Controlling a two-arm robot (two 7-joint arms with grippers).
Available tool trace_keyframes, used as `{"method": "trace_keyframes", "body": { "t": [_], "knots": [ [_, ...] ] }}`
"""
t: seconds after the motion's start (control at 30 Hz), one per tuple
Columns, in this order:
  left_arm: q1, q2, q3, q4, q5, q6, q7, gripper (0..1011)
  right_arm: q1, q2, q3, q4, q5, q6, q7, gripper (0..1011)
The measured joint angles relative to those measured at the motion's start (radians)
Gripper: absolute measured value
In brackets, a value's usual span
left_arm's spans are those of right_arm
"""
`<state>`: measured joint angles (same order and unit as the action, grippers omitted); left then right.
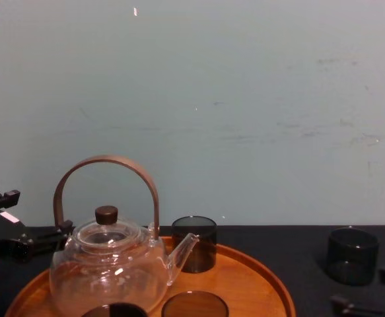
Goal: Pick up the glass from the table and place it on the tray.
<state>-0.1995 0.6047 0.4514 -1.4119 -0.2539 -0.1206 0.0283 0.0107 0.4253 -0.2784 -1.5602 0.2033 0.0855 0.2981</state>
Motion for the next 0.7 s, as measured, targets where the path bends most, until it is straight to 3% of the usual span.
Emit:
{"method": "trace_keyframes", "body": {
  "t": [0.43, 0.7],
  "knots": [
    [0.0, 0.0, 0.0, 0.0, 0.0, 0.0, 0.0, 1010, 0.039, -0.03, 0.081, 0.073, 0.0, 0.005, -0.021, 1002],
    [0.0, 0.0, 0.0, 0.0, 0.0, 0.0, 0.0, 1009, 0.098, -0.052, 0.087, 0.14, 0.0, 0.013, -0.012, 1002]
  ]
}}
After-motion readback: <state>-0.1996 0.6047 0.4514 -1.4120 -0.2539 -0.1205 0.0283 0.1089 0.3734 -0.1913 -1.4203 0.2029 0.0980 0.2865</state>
